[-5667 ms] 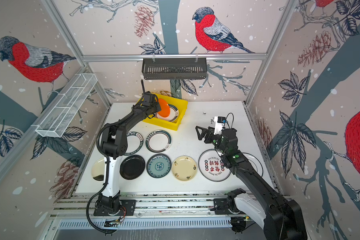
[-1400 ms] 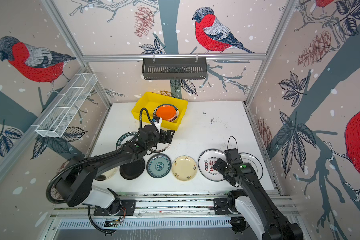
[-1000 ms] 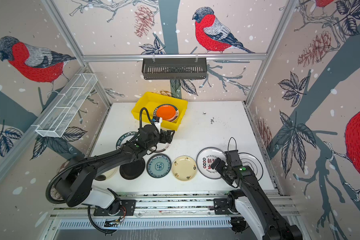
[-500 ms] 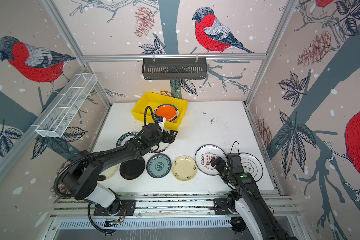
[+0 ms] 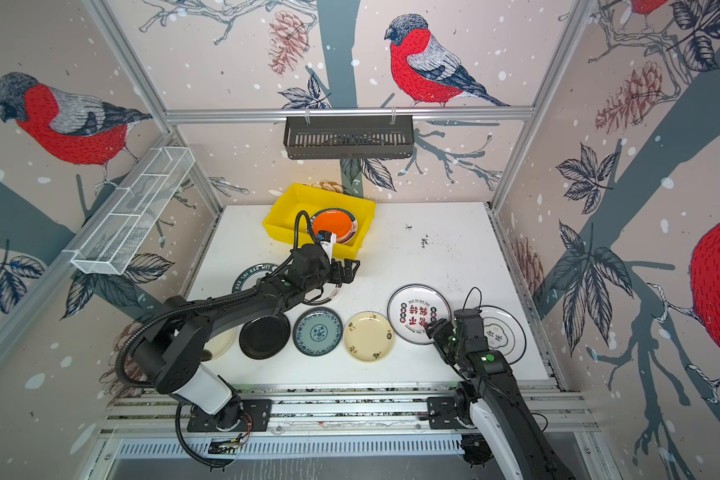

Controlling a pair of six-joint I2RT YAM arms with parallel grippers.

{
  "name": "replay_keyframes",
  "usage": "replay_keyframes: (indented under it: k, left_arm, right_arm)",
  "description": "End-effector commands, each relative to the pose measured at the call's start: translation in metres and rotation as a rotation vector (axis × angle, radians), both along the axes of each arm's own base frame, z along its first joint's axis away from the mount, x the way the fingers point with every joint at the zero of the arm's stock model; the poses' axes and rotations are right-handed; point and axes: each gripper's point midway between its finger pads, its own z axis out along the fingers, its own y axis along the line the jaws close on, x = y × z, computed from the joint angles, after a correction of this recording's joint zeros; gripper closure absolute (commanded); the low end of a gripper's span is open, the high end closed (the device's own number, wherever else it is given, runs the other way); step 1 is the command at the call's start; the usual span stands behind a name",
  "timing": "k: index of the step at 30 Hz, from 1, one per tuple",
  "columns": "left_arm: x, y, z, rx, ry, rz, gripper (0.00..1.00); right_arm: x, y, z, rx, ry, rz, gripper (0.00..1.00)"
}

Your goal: Place the plates into the plastic bin on the countertop

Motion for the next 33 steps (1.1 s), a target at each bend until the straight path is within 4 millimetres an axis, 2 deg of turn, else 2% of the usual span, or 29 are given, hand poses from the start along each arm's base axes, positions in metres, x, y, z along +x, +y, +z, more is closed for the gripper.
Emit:
replay_keyframes:
  k: [1,10,21,33]
  left_arm:
    - [0.000,-0.003,0.003,-0.007,0.000,-0.004,0.04]
    - [0.000,-0.007,0.003,-0.004,0.006,-0.010,0.04]
    - [-0.002,-0.009,0.006,-0.009,0.007,-0.012,0.04]
    - [-0.004,-0.010,0.005,-0.004,0.008,-0.010,0.04]
  right_arm:
    - [0.003,-0.003,-0.002,-0.006,-0.010,-0.023,0.38]
    - [0.001,-0.003,-0.016,0.003,-0.011,-0.034,0.44]
    - [-0.002,-0.009,-0.027,-0.012,-0.008,-0.065,0.57]
    - [-0.006,-0.014,-0.036,-0.011,0.026,-0.108,0.61]
